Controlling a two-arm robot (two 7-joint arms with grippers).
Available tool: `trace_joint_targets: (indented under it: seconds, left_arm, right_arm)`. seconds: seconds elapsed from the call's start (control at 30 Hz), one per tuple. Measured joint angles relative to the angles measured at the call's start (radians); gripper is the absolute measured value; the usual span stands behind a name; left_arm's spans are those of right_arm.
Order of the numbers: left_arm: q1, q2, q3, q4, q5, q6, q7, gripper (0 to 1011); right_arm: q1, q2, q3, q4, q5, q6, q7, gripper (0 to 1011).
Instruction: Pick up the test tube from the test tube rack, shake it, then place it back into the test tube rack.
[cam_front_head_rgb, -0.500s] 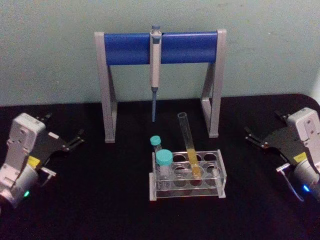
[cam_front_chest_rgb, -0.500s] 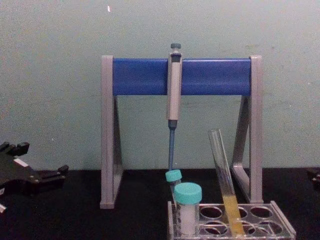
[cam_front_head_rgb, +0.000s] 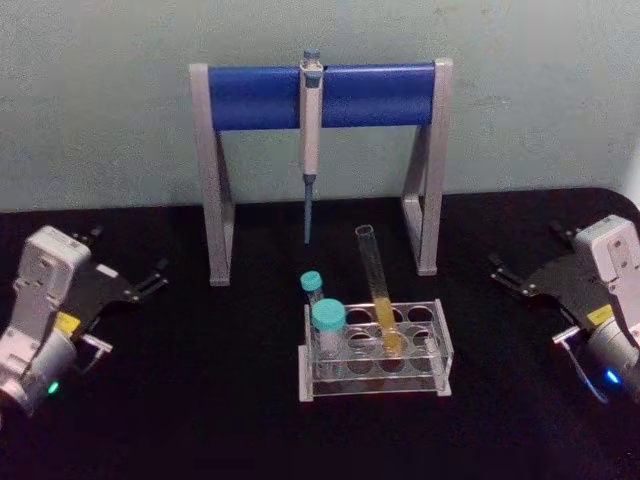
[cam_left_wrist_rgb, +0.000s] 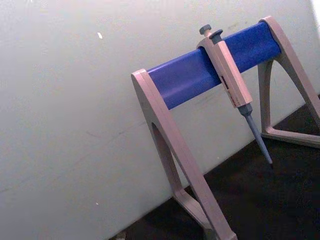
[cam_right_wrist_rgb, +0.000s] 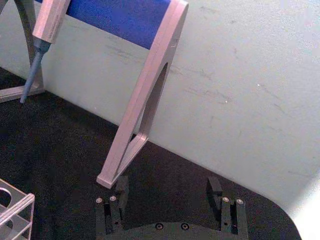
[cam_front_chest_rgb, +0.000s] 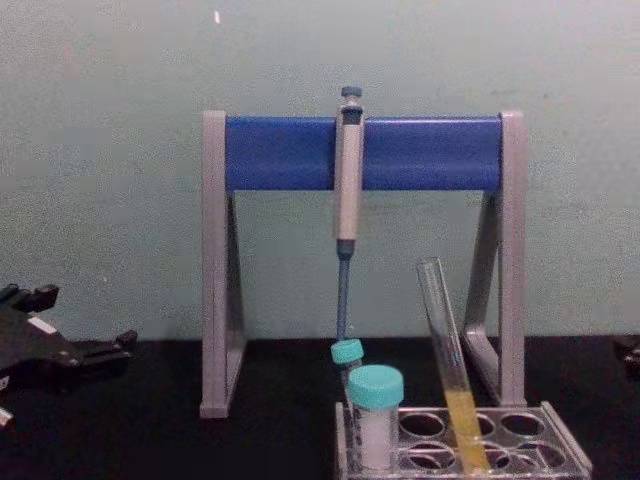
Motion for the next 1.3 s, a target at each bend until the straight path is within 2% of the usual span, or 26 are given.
trace_joint_targets:
  seconds: [1.2,1.3]
  left_arm:
    - [0.000,0.000,0.000,0.000,0.000,0.000,0.000,1001]
    - [0.000,0.000,0.000,0.000,0.000,0.000,0.000,1001]
  right_arm:
    - [0.000,0.000,0.000,0.000,0.000,0.000,0.000,1000]
    - [-0.005,-0.002,0.010,-0.004,-0.004,-0.009,0.000,1000]
